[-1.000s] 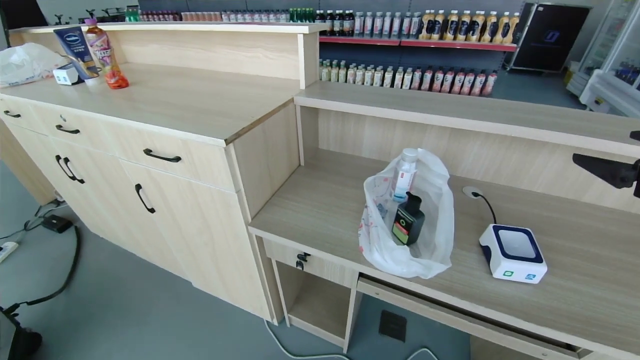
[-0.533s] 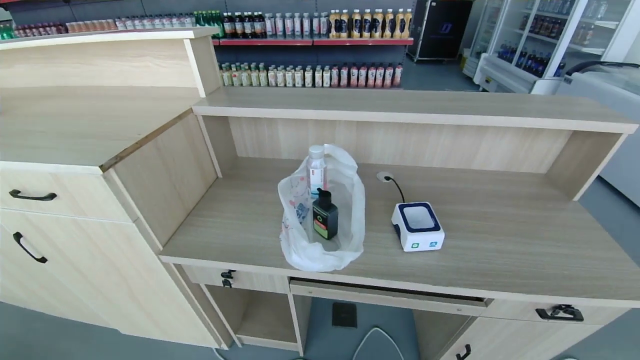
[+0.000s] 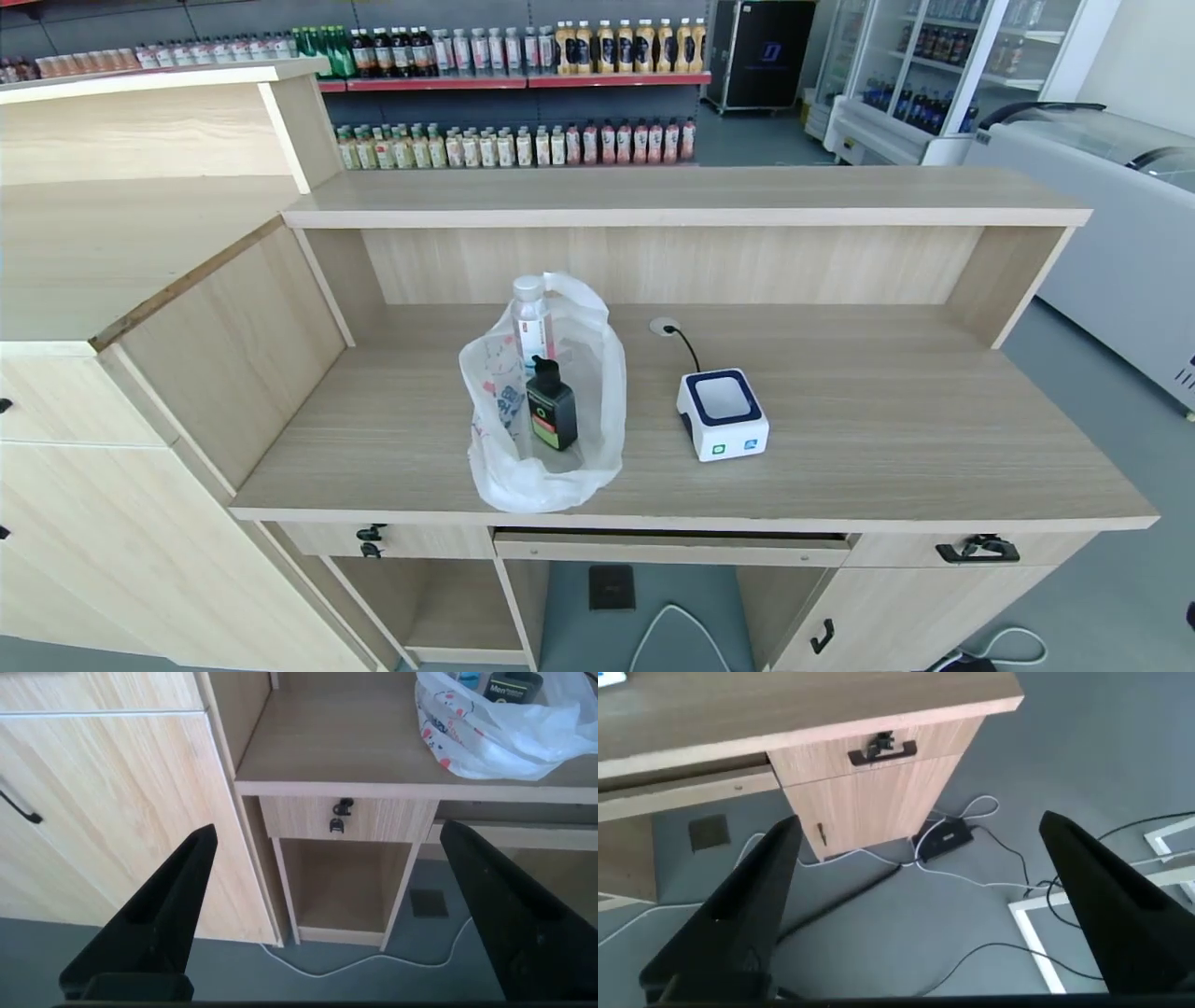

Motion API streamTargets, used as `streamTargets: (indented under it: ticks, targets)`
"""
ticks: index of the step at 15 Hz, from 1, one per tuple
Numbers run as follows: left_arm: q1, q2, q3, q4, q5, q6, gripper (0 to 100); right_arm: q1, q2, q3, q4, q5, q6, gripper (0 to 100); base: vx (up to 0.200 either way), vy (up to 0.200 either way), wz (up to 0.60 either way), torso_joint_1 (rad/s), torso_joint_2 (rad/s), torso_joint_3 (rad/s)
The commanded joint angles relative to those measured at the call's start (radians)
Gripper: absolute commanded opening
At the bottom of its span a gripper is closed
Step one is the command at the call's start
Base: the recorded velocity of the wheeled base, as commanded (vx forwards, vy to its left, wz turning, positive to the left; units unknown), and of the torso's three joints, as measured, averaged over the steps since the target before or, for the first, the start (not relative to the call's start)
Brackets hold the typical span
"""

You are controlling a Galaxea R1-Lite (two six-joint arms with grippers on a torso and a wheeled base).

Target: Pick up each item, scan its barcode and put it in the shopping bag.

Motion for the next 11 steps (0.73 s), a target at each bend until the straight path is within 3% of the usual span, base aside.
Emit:
streamTargets:
  ticks: [1,3,11]
  targets:
    - [0.0,0.0,0.0,0.0,0.0,0.0,100,0.161,-0.444,0.182,0.136,-0.105,0.093,100,0.0,0.0,0.0,0.0,0.0,0.0]
    - [0.0,0.0,0.0,0.0,0.0,0.0,100,0.241,-0.515,0.185,0.133,-0.108,0.103,100,0.0,0.0,0.0,0.0,0.0,0.0]
    - [0.0,0.0,0.0,0.0,0.0,0.0,100,0.241,-0.515,0.185,0.133,-0.108,0.103,100,0.0,0.0,0.0,0.0,0.0,0.0]
